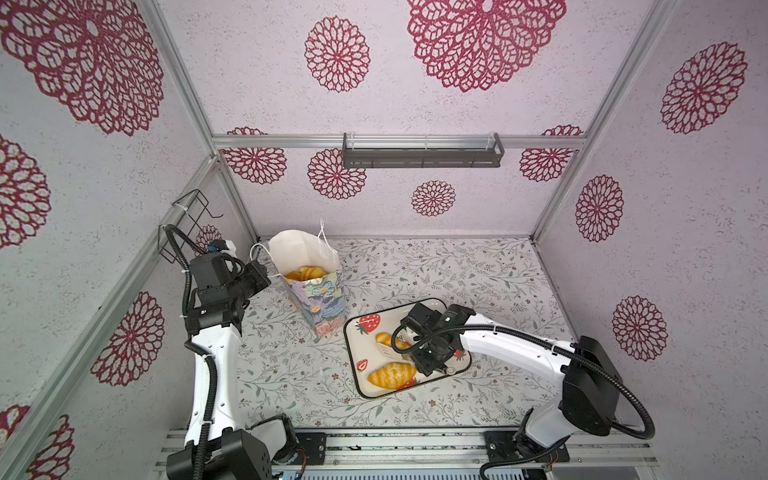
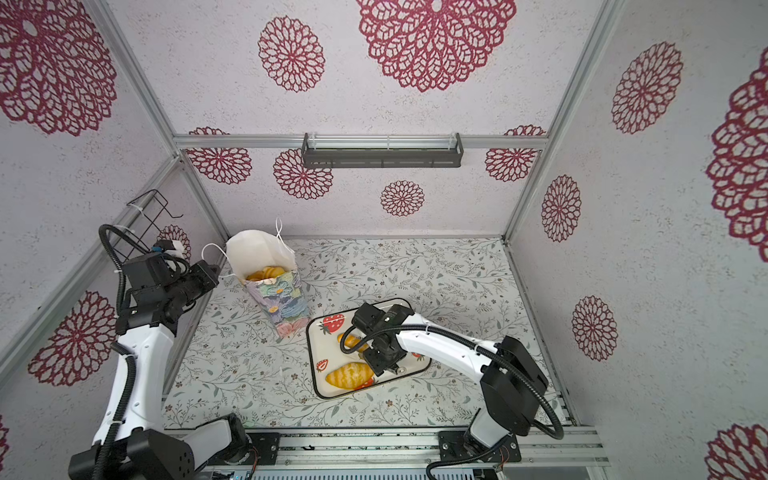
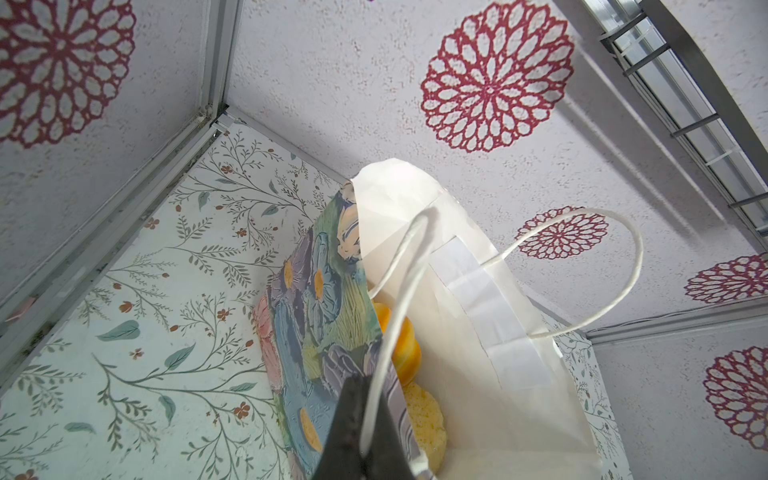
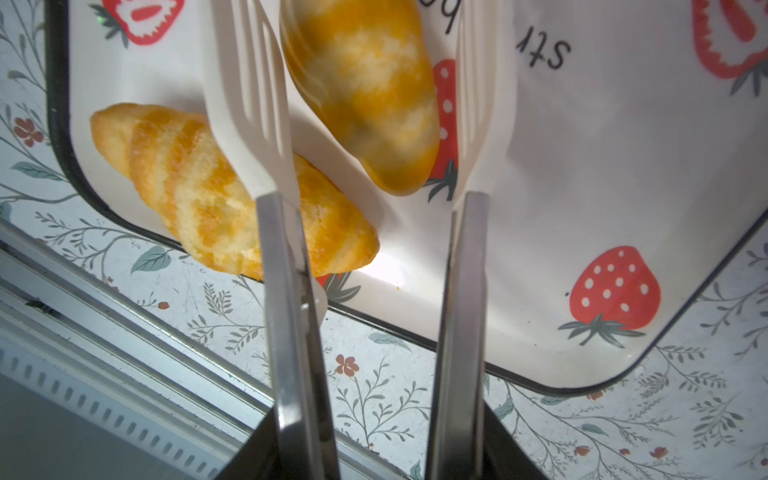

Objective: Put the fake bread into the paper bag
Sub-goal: 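Lower the tongs with the right gripper around the striped bun farthest from the robot, then close the tongs on the bun and lift it off the tray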

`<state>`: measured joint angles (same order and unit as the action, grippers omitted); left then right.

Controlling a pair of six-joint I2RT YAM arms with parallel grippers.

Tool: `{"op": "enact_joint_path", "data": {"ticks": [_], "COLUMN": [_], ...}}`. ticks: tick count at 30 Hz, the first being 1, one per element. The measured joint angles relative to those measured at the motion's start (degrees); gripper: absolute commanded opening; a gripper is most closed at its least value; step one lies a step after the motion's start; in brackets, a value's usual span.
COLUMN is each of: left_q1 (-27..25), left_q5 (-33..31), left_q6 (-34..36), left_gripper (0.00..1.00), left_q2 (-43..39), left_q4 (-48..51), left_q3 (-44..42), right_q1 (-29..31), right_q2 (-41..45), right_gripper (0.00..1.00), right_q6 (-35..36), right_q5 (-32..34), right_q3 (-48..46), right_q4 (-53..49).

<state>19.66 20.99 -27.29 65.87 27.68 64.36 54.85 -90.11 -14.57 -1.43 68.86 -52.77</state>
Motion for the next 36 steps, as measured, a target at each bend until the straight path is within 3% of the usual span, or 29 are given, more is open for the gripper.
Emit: {"op": "enact_joint_path", "data": {"ticks": [17, 36], "left_q1": [-0.02, -0.76], "left_q5": [0.59, 1.05], "left_q6": [-0.37, -0.35], "left_gripper": [0.00, 0.00], "left_q2": [0.17, 0.17], "left_q4": [-0.02, -0.61], "left_q3": [0.00, 0.00], "right_q1": [0.11, 0.11], "right_q2": [-0.20, 0.72], "right_gripper": [0.37, 0.33], "right_q6": [1.01, -1.11], "right_q5": [1.68, 5.81], "right_q3": [0.13, 8.33], "right_q4": [0.02, 2.01]}}
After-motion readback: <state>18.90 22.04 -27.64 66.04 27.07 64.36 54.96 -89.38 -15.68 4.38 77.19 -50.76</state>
